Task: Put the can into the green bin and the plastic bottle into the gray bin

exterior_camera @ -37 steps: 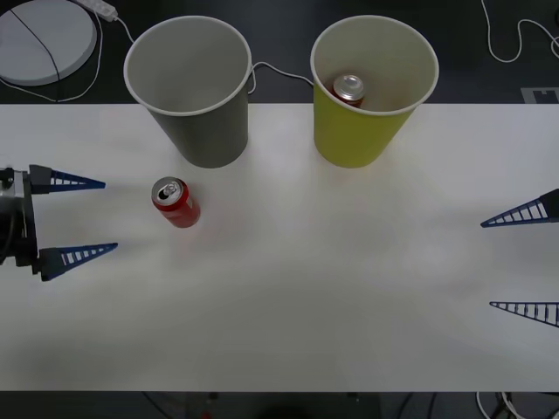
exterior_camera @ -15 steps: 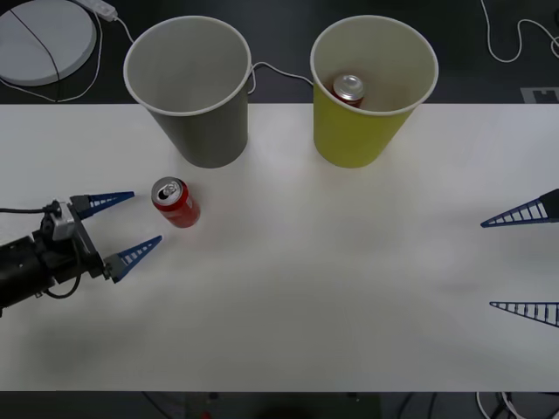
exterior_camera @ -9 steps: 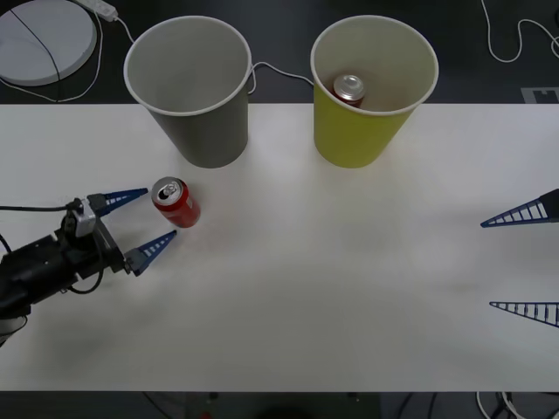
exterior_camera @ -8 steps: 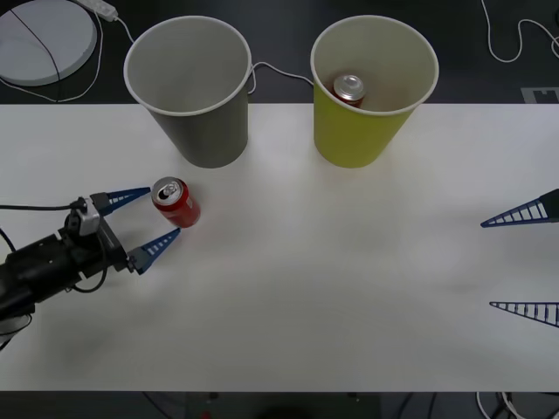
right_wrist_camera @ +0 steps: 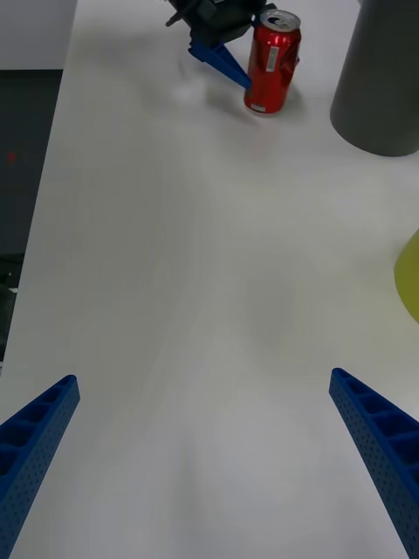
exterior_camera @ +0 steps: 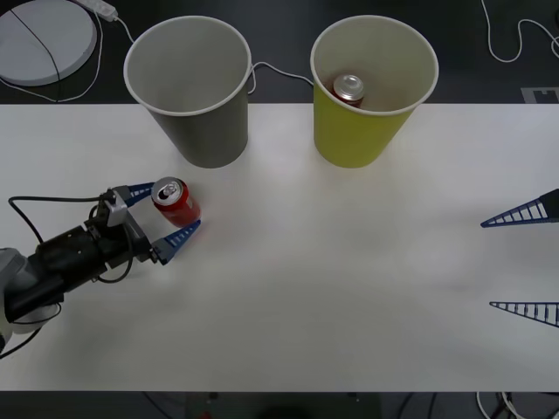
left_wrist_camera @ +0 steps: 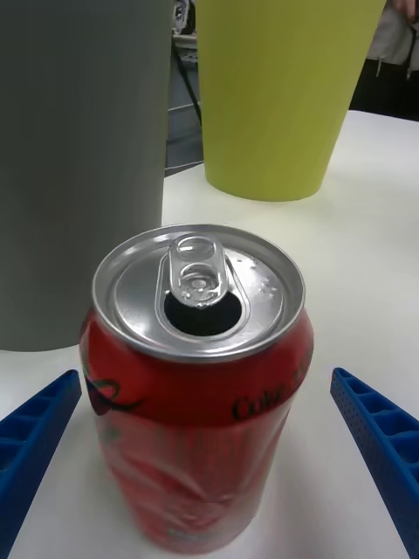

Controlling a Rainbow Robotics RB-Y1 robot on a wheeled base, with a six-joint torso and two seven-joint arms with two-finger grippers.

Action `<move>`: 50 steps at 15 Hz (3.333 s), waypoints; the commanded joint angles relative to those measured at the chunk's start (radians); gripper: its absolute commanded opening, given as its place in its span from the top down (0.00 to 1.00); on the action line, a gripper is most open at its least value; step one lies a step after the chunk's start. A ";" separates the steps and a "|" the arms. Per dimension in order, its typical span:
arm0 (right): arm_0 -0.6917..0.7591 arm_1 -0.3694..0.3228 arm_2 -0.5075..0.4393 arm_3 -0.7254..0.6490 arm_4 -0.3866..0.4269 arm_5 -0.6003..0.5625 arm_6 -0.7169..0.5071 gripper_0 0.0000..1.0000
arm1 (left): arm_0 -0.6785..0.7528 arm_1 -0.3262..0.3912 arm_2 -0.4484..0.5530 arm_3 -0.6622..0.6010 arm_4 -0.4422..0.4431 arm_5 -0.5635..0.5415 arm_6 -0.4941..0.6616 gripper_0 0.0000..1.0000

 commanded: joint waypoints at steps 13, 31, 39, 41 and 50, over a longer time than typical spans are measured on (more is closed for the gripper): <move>0.000 0.000 0.000 0.000 0.000 0.000 0.000 0.00 | -0.037 -0.047 0.000 0.000 -0.055 0.023 0.017 1.00; 0.000 0.000 0.000 0.000 0.000 0.000 0.000 0.00 | 0.156 0.238 0.046 -0.479 -0.297 -0.026 0.586 1.00; 0.000 0.000 0.000 0.000 0.000 0.000 0.000 0.00 | 0.311 0.407 0.204 -0.879 -0.520 -0.077 1.019 1.00; 0.000 0.000 0.000 0.000 0.000 0.000 0.000 0.00 | 0.310 0.452 0.226 -0.939 -0.573 -0.094 1.109 1.00; 0.000 0.000 0.000 0.000 0.000 0.000 0.000 0.00 | 0.162 0.605 0.233 -1.194 -0.764 -0.284 1.501 1.00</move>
